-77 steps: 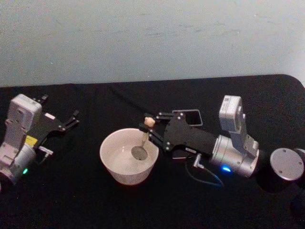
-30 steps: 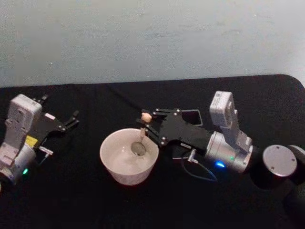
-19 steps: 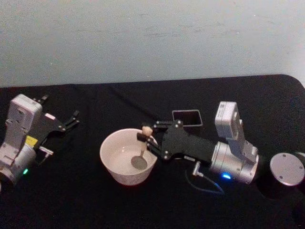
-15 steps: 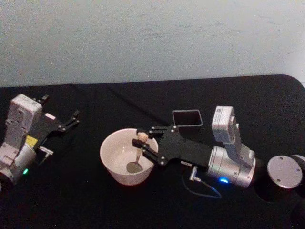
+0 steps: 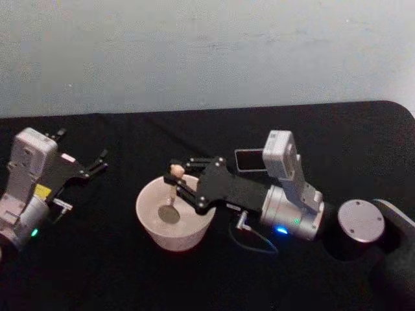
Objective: Pick up the stirring spoon with one hand, stir inside the cup, then place it back in its original position.
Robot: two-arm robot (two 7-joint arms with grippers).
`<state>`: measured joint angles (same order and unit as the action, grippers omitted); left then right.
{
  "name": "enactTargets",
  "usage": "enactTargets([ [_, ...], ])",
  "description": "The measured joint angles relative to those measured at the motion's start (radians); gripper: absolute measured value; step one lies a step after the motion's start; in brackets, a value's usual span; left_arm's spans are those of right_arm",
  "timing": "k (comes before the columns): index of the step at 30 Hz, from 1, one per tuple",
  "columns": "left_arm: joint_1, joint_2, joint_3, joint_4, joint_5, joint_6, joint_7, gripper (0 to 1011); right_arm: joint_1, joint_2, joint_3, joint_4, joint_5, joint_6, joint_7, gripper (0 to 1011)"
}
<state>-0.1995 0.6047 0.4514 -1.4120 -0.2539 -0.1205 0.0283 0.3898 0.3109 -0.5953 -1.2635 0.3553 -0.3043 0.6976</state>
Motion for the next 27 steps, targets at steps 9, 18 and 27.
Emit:
enactTargets([
  [9,0.000,0.000,0.000,0.000,0.000,0.000,0.000,1001,0.027,-0.022,0.019,0.048,-0.018,-0.011,-0.028,214],
  [18,0.000,0.000,0.000,0.000,0.000,0.000,0.000,1001,0.020,-0.015,0.030,0.043,-0.024,-0.013,-0.030,214],
  [27,0.000,0.000,0.000,0.000,0.000,0.000,0.000,1001,-0.012,0.021,0.052,0.002,-0.024,-0.001,-0.036,214],
])
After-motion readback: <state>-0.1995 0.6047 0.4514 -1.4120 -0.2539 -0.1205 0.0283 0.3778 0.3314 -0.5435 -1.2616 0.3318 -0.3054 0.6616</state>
